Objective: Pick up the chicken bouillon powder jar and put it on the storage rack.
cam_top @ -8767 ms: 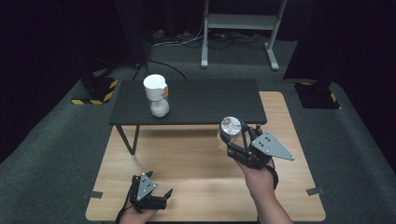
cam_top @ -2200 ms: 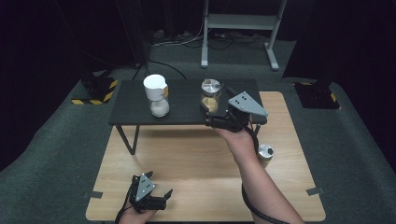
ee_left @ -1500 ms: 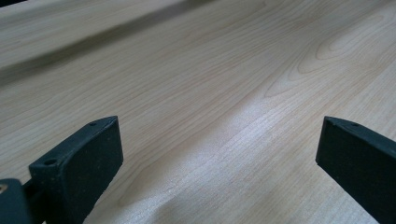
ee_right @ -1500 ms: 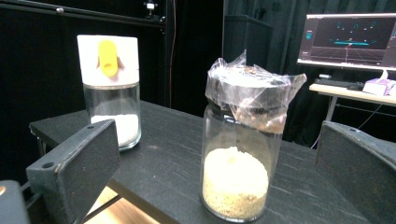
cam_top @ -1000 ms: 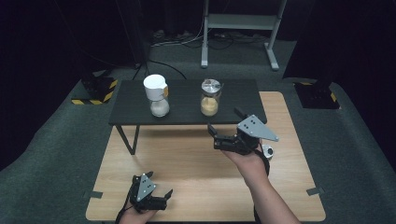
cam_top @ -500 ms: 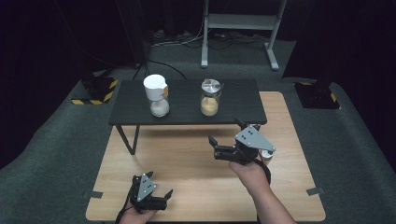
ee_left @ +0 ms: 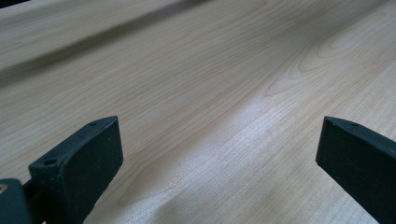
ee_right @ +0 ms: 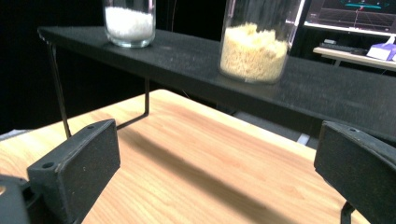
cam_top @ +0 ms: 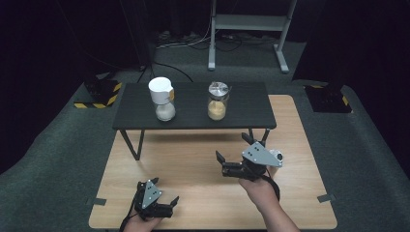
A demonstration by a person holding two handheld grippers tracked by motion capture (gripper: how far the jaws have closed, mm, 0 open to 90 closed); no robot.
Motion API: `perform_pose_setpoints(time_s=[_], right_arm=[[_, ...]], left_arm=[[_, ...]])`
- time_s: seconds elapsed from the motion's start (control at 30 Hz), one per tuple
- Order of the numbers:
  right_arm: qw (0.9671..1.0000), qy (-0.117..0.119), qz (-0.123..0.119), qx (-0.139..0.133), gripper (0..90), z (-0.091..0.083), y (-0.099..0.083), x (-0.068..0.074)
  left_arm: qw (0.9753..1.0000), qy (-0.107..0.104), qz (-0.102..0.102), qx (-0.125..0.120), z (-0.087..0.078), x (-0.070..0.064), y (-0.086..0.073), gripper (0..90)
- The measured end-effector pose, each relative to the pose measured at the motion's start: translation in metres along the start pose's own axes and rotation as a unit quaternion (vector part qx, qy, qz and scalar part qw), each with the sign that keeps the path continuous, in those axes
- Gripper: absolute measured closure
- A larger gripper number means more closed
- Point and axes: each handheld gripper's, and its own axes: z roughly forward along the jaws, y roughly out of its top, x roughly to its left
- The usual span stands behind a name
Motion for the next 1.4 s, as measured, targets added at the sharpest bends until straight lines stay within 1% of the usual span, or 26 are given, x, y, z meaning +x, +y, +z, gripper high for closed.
perform_pose_setpoints(time_s=[0.2,0.6,0.87,1.1,1.2,1.4], right_arm=[[0.9999,0.004,-0.008,0.012,0.0,-0.003,-0.014,0.005],[0.9991,0.006,-0.003,0.041,0.0,-0.010,-0.049,0.010],[0.9979,0.009,0.004,0.064,0.0,-0.014,-0.076,0.013],[0.9963,0.012,0.009,0.085,0.0,-0.016,-0.100,0.015],[0.9946,0.012,0.009,0.103,0.0,-0.016,-0.112,0.016],[0.9918,0.003,0.003,0.127,0.0,-0.018,-0.128,0.016]], left_arm=[[1.0000,0.000,0.003,0.001,0.000,0.000,0.000,0.9],[1.0000,0.001,0.004,0.002,0.000,-0.001,0.000,0.9],[1.0000,0.004,0.006,0.003,0.000,-0.002,0.000,0.9],[0.9999,0.009,0.012,0.004,0.000,-0.003,0.000,0.9],[0.9999,0.011,0.013,0.003,0.000,-0.004,0.000,0.9],[0.9997,0.014,0.018,0.005,0.001,-0.005,0.000,0.9]])
